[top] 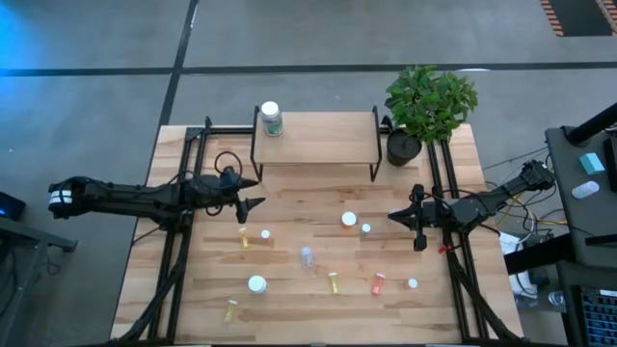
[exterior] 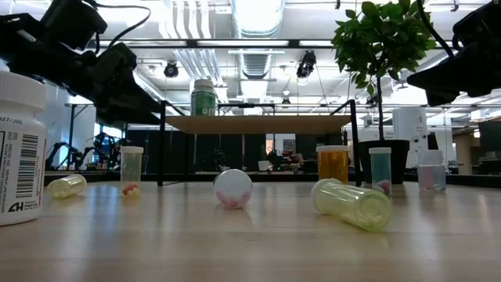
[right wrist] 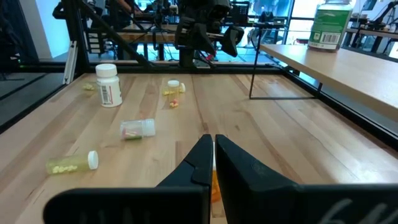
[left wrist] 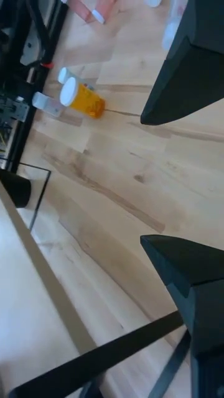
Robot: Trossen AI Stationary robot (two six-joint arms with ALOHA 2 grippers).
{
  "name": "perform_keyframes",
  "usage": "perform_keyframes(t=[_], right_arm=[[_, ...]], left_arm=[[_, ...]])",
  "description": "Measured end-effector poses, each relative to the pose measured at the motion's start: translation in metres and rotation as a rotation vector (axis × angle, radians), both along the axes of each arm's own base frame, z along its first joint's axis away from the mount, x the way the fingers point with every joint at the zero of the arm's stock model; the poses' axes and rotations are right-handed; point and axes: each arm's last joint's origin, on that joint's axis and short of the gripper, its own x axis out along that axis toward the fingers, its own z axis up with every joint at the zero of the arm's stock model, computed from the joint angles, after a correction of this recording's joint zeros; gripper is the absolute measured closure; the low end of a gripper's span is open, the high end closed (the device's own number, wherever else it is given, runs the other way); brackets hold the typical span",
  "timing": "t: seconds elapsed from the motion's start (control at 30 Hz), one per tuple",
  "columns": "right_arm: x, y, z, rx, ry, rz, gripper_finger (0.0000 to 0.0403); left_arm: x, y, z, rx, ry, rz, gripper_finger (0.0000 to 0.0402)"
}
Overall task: Pick and place medicine bottles onto shelf by color
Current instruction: Put the transparent pill bottle on the shelf
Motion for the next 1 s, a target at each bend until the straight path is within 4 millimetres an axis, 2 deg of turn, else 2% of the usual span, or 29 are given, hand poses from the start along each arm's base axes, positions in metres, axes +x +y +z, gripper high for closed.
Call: perform_keyframes(t=[1.0], right_arm=[[0.0, 0.0, 0.0, 0.002, 0.0, 0.0, 0.0394]], left_arm=[[-0.006, -0.002, 0.021, 0.098, -0.148, -0.056, 0.0116]])
